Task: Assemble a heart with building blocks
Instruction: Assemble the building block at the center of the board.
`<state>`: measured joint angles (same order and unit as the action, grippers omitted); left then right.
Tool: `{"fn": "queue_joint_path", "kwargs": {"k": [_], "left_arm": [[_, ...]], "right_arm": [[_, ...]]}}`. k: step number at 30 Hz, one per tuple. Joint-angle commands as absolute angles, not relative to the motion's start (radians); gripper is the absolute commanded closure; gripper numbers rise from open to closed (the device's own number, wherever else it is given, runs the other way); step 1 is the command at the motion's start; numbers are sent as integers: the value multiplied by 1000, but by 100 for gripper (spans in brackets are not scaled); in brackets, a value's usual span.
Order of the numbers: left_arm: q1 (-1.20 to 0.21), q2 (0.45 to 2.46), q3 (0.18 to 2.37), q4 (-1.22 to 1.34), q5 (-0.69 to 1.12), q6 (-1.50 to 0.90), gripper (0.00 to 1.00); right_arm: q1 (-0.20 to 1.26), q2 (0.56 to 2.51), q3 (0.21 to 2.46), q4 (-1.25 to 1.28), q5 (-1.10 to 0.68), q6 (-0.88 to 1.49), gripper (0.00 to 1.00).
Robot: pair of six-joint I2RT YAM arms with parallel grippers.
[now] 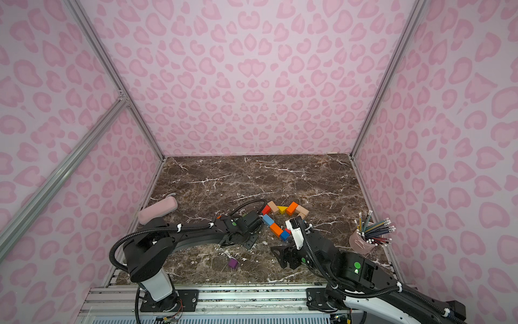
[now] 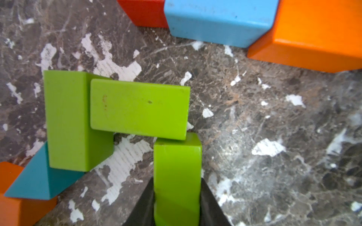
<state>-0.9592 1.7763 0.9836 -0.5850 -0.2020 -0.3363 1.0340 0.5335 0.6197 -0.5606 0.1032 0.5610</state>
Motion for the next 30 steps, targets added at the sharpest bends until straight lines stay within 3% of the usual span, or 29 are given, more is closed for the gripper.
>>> {"fn": "queue_joint_path", "kwargs": {"k": [1, 16, 26, 30], "left_arm": [[-954, 1787, 983, -578, -218, -323, 67], [-943, 1786, 978, -575, -215, -313, 65], [-943, 1772, 979, -577, -207, -307, 44], [-943, 1736, 982, -572, -172, -304, 41]], "right_arm": [[1035, 538, 621, -537, 111, 561, 13], [1034, 545, 620, -538, 112, 560, 13], [1034, 555, 627, -548, 124, 568, 12], [1034, 563, 638, -579, 185, 603, 13]]}}
